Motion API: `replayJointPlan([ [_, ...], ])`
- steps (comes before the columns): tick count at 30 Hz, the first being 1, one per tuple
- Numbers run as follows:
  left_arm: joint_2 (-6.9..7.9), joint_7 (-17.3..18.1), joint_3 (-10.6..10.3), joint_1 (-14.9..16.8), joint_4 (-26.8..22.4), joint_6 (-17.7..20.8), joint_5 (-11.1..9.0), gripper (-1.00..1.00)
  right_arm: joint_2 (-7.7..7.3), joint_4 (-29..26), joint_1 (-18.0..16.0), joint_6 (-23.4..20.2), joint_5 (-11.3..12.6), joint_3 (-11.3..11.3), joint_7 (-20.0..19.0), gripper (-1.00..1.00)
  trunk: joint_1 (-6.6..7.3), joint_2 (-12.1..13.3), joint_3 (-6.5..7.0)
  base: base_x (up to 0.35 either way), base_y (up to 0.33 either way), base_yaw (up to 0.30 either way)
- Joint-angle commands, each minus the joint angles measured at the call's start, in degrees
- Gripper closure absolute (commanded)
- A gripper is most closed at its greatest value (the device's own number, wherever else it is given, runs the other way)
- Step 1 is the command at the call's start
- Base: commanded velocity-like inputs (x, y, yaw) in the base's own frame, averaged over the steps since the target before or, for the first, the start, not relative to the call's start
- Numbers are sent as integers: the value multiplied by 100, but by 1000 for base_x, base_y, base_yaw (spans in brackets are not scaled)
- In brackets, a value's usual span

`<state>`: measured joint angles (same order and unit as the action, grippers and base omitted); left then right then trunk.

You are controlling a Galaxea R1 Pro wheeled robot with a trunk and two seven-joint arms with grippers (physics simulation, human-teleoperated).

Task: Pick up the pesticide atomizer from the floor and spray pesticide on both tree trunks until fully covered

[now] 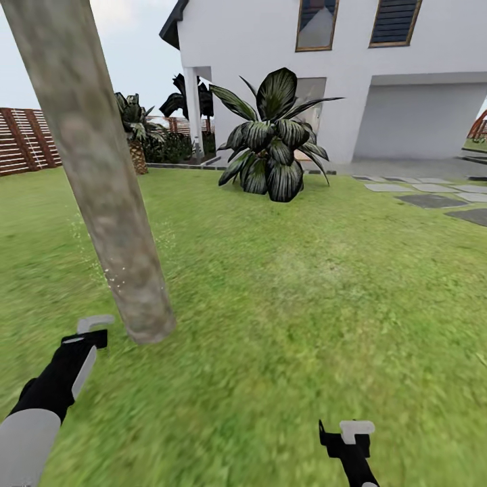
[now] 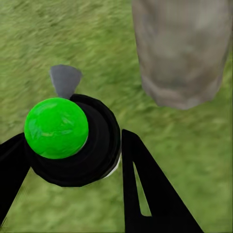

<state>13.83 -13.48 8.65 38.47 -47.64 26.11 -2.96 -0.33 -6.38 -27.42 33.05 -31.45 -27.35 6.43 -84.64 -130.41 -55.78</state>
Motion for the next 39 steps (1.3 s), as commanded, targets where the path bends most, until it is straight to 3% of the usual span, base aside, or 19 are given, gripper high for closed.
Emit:
replayJointPlan([
  [1, 9, 1, 10, 14, -13, 3, -2, 100, -9, -1, 0, 0, 1, 0, 3, -100, 0, 0, 0, 0, 0, 2],
  [4, -31, 27, 0, 37, -99, -4, -9, 100, -34, -11, 0, 0, 6, -7, 14, -100, 0, 0, 0, 0, 0, 0],
  [6, -122, 168, -120, 43, -175, -3, -11, 100, -36, -12, 0, 0, 7, -7, 15, -100, 0, 0, 0, 0, 0, 0],
  [8, -165, 722, -320, 41, -247, 25, -9, 100, -37, -12, 0, 0, 7, -8, 16, -100, 0, 0, 0, 0, 0, 0],
  [10, -3, 1169, -229, 47, -262, 45, 4, 100, -37, -12, 0, 0, 7, -8, 16, -100, 0, 0, 0, 0, 0, 0],
  [12, 258, 1325, -60, 148, -294, 73, 7, 100, -37, -12, 0, 0, 7, -8, 16, -100, 0, 0, 0, 0, 0, 0],
  [14, 327, 1330, -21, 357, -307, 110, 36, 100, -37, -12, 0, 0, 7, -8, 16, -100, 0, 0, 0, 0, 0, 0],
  [17, 298, 1330, -34, 470, -546, 319, 50, 100, -37, -12, 0, 0, 7, -8, 16, -100, 0, 0, 0, 0, 0, 0],
  [19, 287, 1349, -33, 473, -944, 578, 37, 100, -37, -12, 0, 0, 7, -4, 16, -100, 0, 0, 0, 0, 0, 0],
  [23, 442, 1367, 165, 484, -1260, 620, 11, 100, -37, -12, 0, 0, 7, -8, 16, -100, 0, 0, 0, 0, 0, 0],
  [30, 388, 1370, 137, 436, -1714, 646, 39, 100, -37, -12, 0, 0, 7, -7, 16, -100, 0, 0, 0, -167, 0, 0],
  [31, 382, 1372, 128, 438, -1720, 716, 38, 100, -37, -12, 0, 0, 7, -7, 16, -100, 0, 0, 0, -105, 0, 0],
  [34, 378, 1374, -172, 439, -1725, 1097, 49, 100, -37, -12, 0, 0, 7, -5, 16, -100, 0, 0, 0, -25, 0, 0],
  [39, 393, 1286, -253, 423, -1612, 1142, 66, 100, -36, -12, 0, 0, 7, -1, 16, -100, 0, 0, 0, -2, -2, 0],
])
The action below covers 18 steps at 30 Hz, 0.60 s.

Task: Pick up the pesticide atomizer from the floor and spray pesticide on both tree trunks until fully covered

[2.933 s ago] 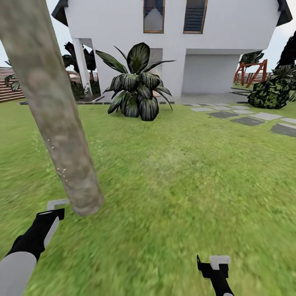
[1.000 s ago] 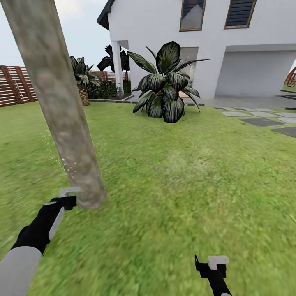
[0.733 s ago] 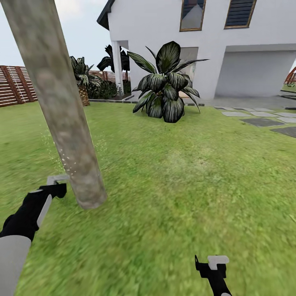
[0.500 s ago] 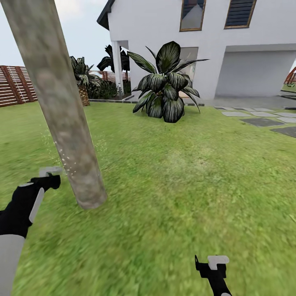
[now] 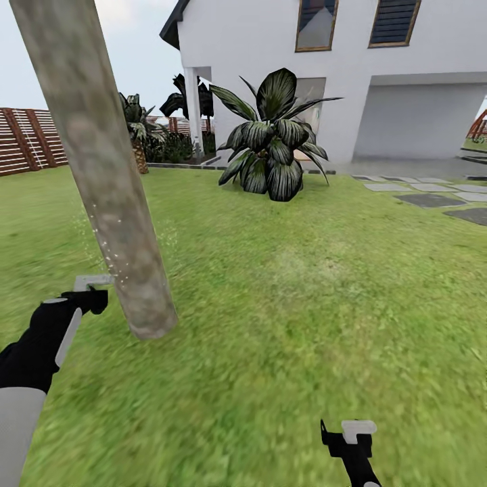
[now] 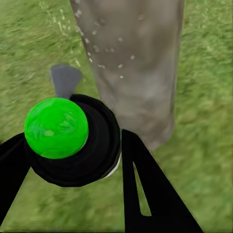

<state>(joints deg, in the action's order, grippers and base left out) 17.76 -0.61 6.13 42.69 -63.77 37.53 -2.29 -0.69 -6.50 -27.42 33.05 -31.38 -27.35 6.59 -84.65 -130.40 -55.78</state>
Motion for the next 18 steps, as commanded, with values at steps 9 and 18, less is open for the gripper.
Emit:
replayJointPlan([
  [9, -90, -687, 5, -37, 190, -18, -39, 100, 14, 0, 0, 0, 0, 1, -8, -100, 0, 0, 0, 0, -234, 0],
  [18, -621, -1518, 15, -154, 417, -80, -6, 100, 16, 0, 0, 0, 0, 2, -9, -100, 0, 0, 0, 0, -271, 192],
])
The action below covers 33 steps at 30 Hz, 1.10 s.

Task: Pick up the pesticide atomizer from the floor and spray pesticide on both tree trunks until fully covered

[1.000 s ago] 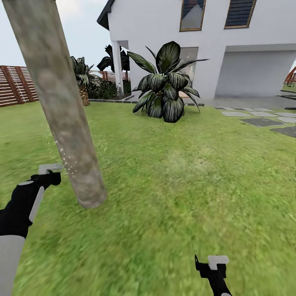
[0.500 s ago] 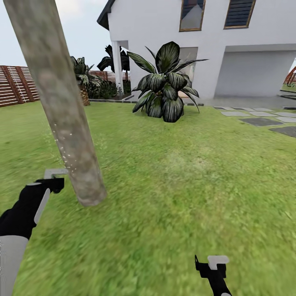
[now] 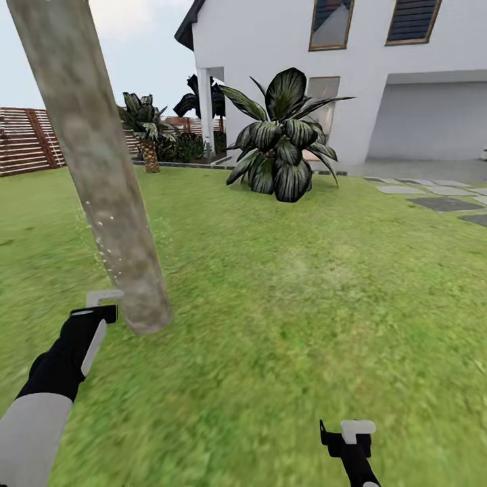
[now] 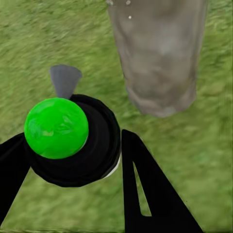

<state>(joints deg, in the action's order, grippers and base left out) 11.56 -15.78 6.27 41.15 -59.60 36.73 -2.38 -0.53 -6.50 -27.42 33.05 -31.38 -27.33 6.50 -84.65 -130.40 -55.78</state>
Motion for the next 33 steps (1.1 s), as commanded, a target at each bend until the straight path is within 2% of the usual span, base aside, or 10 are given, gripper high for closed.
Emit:
replayJointPlan([
  [1, -1, -20, 16, -1, 1, 7, 15, 100, 0, 0, 0, 0, 0, 0, 0, -100, 0, 0, 0, 0, -271, 275],
  [6, 13, -46, 145, -1, 9, 24, 10, 100, -3, 0, 0, 0, 0, 0, 0, -100, 0, 0, 0, 26, -271, 277],
  [11, -9, -88, 163, -1, 72, 19, -5, 100, -1, 0, 0, 0, 0, 0, 0, -100, 0, 0, 0, 88, -271, 243],
  [23, -20, -109, 171, -29, 109, 19, -8, 100, -2, 0, 0, 0, 0, -5, 0, -100, 0, 0, 0, 207, -211, 12],
  [27, -15, -115, 172, -36, 328, 3, 10, 100, -2, 0, 0, 0, 0, -3, 0, -100, 0, 0, 0, 242, -176, 0],
  [29, -16, -109, 172, -36, 608, -16, 5, 100, -1, 0, 0, 0, 0, -1, 0, -100, 0, 0, 0, 242, -176, 0],
  [33, -18, -112, 172, -36, 733, -154, 8, 100, 0, 0, 0, 0, 0, 0, 0, -100, 0, 0, 0, 242, -177, 11],
])
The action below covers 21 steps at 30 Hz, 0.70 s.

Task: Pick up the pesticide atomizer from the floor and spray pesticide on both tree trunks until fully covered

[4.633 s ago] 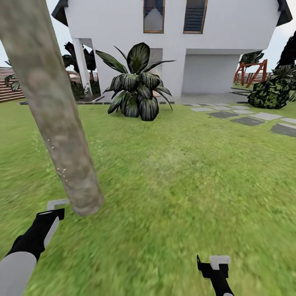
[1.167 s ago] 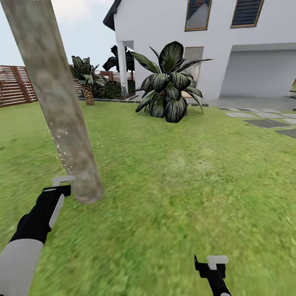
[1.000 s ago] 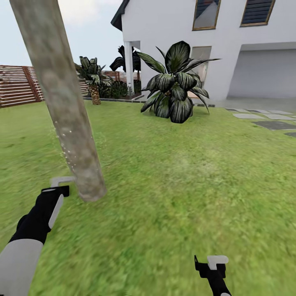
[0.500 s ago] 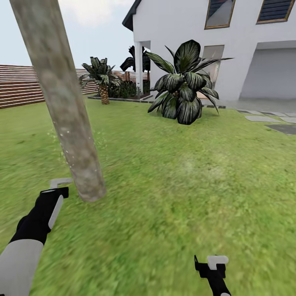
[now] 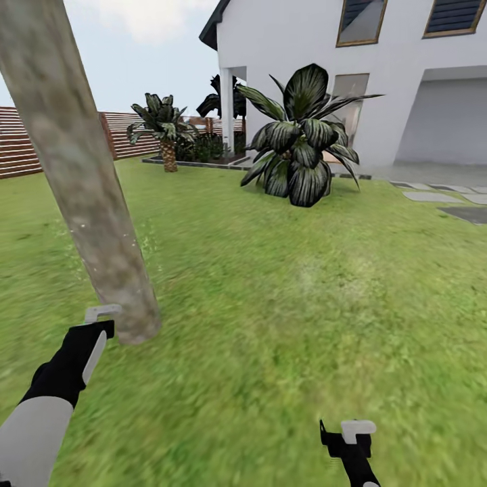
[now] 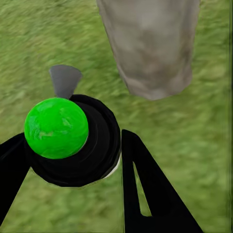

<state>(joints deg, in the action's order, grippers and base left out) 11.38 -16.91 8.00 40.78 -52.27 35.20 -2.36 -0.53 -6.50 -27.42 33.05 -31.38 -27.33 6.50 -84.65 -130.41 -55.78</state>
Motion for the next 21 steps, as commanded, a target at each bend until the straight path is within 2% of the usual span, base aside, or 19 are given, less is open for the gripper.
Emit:
replayJointPlan([
  [1, 2, -3, 2, 0, 12, -19, 9, 100, 0, 0, 0, 0, 0, 0, 0, -100, 0, 0, 0, 212, -201, 133],
  [5, 12, -13, 17, 0, 157, -48, 9, 100, -1, 0, 0, 0, 0, 0, 0, -100, 0, 0, 0, 95, -248, 239],
  [12, 22, -6, 167, 0, 354, -104, 17, 100, 0, -1, 0, 0, 0, 0, 0, -100, 0, 0, 0, 16, -271, 270],
  [15, 16, -5, 175, 0, 509, -308, 35, 100, 0, 0, 0, 0, 0, 0, 0, -100, 0, 0, 0, 191, -215, 60],
  [21, 18, -6, 176, 0, 642, -346, 42, 100, -8, -6, 0, 0, 0, -8, 0, -100, 0, 0, 0, 293, -99, 5],
])
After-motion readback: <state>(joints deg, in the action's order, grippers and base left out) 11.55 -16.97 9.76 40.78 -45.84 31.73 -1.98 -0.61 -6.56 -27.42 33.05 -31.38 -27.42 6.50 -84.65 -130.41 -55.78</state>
